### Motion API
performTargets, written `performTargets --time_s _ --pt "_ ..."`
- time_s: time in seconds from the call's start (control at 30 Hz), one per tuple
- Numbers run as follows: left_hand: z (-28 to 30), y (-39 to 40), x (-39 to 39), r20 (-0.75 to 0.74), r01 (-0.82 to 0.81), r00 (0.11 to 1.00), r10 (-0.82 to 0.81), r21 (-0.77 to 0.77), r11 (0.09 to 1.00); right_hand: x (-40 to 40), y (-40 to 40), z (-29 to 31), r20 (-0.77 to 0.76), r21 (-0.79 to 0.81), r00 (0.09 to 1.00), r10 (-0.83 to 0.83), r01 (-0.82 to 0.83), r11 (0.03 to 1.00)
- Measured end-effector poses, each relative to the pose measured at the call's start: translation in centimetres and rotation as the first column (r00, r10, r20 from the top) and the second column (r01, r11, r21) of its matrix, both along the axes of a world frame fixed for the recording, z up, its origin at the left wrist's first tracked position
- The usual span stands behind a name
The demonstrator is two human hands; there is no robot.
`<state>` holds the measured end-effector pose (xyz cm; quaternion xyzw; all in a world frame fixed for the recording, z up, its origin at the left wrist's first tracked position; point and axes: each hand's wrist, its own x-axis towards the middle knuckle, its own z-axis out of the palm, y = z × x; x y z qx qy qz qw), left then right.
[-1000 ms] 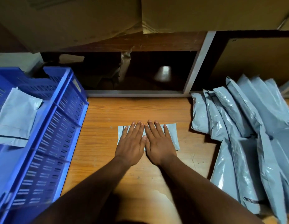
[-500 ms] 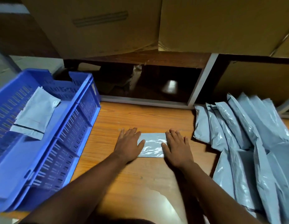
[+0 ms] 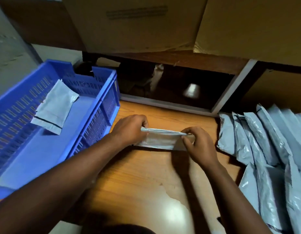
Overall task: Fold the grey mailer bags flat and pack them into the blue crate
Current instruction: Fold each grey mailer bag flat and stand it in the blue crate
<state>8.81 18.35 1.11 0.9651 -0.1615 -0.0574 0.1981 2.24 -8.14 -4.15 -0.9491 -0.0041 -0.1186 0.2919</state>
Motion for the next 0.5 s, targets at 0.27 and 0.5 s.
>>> performTargets --time_s 0.27,0.5 --pt "9.4 8.5 0.8 0.235 0.134 0.968 -0.086 -0.197 0.971 4.6 8.5 11.2 0.452 0.103 0.89 -0.056 0.01 0.995" --pt "11.7 18.6 1.2 0.327 0.015 0.938 0.114 -0.366 0.93 10.9 20.0 16.0 0.588 0.134 0.808 0.039 -0.145 0.98"
